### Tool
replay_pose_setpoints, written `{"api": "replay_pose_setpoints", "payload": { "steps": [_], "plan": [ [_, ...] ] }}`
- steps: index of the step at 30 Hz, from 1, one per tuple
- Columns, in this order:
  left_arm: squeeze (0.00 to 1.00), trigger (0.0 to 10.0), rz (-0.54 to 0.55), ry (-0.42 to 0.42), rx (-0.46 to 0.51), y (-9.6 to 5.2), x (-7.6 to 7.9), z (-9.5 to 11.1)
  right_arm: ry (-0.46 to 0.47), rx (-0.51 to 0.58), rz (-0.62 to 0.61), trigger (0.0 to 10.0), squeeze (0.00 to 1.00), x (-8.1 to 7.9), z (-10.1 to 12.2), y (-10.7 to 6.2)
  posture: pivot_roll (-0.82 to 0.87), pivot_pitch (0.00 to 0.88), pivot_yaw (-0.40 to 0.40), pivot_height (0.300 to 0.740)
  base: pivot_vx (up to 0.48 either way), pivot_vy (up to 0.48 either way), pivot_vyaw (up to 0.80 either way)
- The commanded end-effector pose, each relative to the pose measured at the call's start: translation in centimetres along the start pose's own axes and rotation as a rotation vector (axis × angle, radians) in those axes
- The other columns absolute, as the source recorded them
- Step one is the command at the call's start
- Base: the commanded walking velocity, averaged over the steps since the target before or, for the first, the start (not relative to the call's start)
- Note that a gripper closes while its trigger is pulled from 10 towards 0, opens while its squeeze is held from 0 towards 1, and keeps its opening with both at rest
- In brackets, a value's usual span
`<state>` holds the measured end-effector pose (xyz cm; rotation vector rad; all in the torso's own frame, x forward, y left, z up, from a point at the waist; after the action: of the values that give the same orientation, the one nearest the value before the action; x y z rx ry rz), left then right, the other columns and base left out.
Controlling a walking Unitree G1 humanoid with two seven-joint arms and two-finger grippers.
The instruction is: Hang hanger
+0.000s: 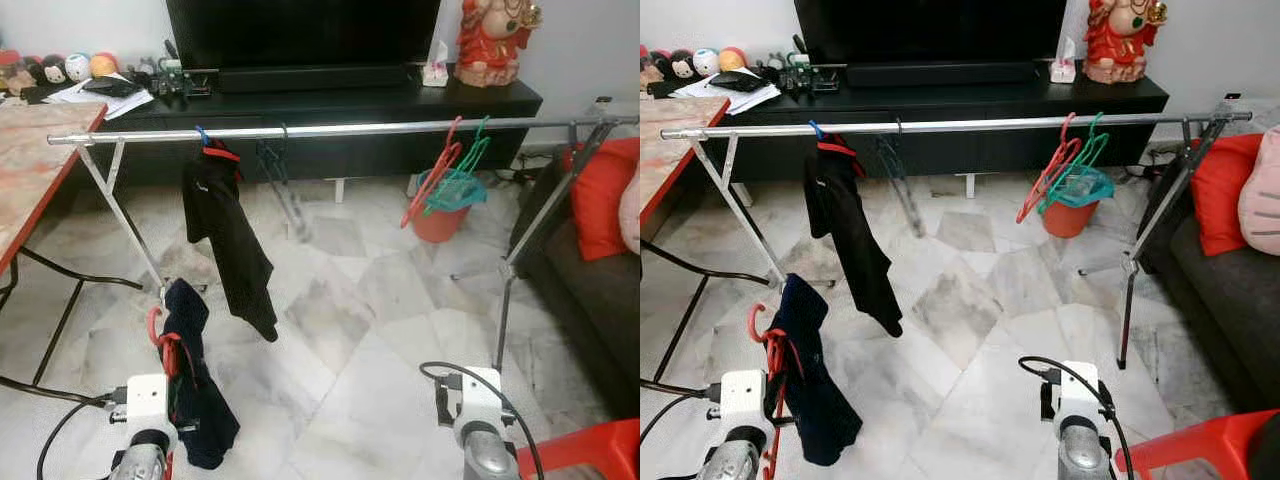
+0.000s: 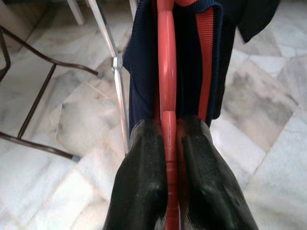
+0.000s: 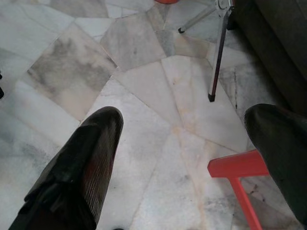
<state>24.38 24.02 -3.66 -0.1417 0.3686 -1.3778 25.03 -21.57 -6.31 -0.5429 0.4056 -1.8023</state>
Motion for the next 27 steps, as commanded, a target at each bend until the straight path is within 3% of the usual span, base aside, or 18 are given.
{"api": "replay_pose_setpoints", "payload": {
  "steps": [1,27],
  "plan": [
    [0.00,10.0,0.023,0.016,0.003,-0.3,-0.5,-0.2,0.000,-0.012,-0.002,10.0,0.00,0.1,-0.5,-0.2,-0.04,0.000,-0.004,0.740,0.000,0.000,0.00],
    [0.00,10.0,0.001,0.018,-0.113,-1.1,0.2,-2.5,0.049,-0.062,0.042,10.0,0.00,0.3,-2.7,-1.2,-0.04,0.000,-0.001,0.740,0.000,0.000,0.00]
  ]
}}
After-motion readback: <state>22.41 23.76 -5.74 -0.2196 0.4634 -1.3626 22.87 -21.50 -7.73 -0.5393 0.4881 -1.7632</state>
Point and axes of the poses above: a point about 5 cm out from each wrist's last joint towards the gripper, its own y axis pointing out of the wrist towards the gripper, its own z axis along the axis of the wrist's last joint, x = y × z, the point moved 3 cm from there along y, pointing out of the wrist towards the gripper, and after that the axes turned 3 degrees about y, right-handed, at the moved point
